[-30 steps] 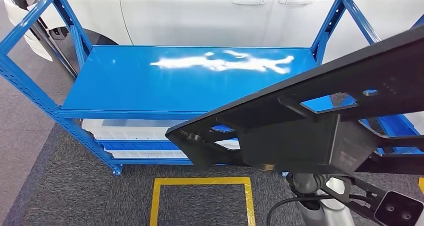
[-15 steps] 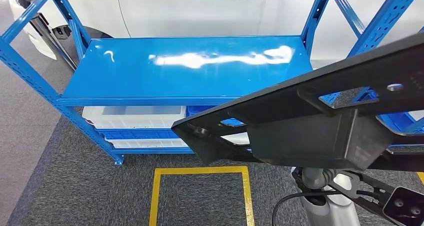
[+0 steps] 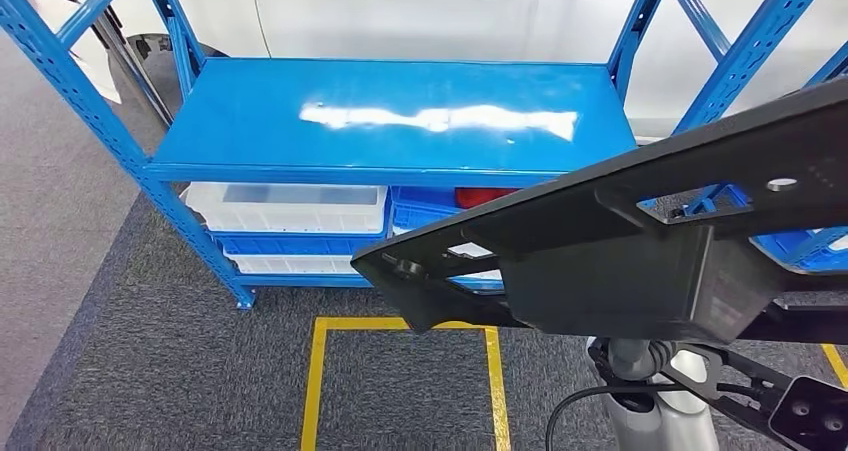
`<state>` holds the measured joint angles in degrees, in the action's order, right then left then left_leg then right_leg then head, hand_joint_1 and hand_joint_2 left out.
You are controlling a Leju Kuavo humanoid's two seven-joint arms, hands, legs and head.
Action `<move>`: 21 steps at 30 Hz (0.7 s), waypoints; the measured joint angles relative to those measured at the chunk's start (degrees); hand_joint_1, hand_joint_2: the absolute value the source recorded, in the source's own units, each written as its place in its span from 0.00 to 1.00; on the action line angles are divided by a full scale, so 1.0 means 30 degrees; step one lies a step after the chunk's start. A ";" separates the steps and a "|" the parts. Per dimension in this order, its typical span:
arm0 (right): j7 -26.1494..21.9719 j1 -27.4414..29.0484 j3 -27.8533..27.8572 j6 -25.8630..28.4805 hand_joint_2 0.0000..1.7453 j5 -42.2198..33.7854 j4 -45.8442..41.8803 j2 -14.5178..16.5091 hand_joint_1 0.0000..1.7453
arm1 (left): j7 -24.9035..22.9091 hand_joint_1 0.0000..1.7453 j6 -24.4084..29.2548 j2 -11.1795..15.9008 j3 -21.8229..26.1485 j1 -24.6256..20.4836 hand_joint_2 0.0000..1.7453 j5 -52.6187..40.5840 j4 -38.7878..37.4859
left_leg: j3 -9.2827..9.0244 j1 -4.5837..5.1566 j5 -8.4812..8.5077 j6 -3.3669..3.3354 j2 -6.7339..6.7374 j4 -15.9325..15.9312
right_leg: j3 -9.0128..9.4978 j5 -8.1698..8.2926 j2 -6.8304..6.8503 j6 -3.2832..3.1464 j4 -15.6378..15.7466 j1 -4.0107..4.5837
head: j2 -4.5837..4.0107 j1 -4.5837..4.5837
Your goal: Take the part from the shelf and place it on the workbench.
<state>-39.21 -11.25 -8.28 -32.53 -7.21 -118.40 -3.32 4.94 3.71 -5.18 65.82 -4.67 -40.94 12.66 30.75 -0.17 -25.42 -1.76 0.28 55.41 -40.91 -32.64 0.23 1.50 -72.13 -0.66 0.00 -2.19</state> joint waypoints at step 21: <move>0.0002 0.0060 0.0353 -0.0492 1.00 -0.0149 0.0220 0.0131 1.00 | 0.0151 0.00 0.0266 0.0056 0.0005 0.0048 1.00 -0.0404 0.0000 | -0.0219 -0.0069 -0.0773 0.0955 -0.0083 0.1277 | 0.2633 0.2490 0.0061 -0.0901 0.4918 0.0107 | 0.0000 0.0000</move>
<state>-39.21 -11.07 -7.22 -34.00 -7.66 -117.74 -2.93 5.40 4.51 -5.01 65.83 -4.53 -42.15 12.66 30.10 -0.38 -27.74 1.10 0.03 59.24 -33.01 -25.18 0.42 -1.20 -57.38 -0.34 0.00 -2.19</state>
